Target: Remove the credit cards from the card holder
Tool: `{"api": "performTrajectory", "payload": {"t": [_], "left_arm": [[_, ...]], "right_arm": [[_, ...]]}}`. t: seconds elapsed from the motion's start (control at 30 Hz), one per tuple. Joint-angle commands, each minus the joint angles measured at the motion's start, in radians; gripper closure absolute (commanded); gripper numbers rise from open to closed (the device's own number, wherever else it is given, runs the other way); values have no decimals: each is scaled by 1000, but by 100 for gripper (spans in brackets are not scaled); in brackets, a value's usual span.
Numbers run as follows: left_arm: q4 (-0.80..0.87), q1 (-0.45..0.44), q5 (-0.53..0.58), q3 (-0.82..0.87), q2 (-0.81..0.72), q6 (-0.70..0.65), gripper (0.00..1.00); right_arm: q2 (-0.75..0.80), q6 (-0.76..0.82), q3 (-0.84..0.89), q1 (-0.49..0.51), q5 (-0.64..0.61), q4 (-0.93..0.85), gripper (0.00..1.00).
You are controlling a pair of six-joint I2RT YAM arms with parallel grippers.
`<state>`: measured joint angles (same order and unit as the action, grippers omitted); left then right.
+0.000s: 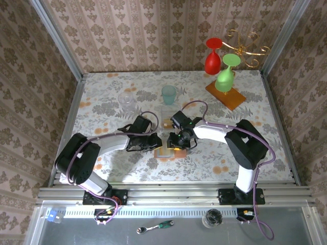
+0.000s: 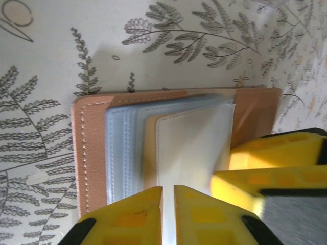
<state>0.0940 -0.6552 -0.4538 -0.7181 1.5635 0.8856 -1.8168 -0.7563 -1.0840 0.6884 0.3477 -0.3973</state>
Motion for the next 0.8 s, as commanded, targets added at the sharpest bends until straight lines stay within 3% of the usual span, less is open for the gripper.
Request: {"api": "performTrajectory", "payload": {"t": [0.0, 0.2, 0.5, 0.77], "left_arm": [[-17, -5, -10, -12, 25, 10, 88], [-19, -4, -6, -1, 38, 9, 90], [-13, -4, -2, -1, 40, 8, 91], [-2, -4, 1, -6, 40, 4, 89]], "right_arm": [[54, -2, 6, -6, -8, -28, 67], [89, -7, -5, -5, 4, -26, 68], [12, -83, 38, -6, 167, 159, 70], [1, -48, 48, -9, 86, 81, 71]]}}
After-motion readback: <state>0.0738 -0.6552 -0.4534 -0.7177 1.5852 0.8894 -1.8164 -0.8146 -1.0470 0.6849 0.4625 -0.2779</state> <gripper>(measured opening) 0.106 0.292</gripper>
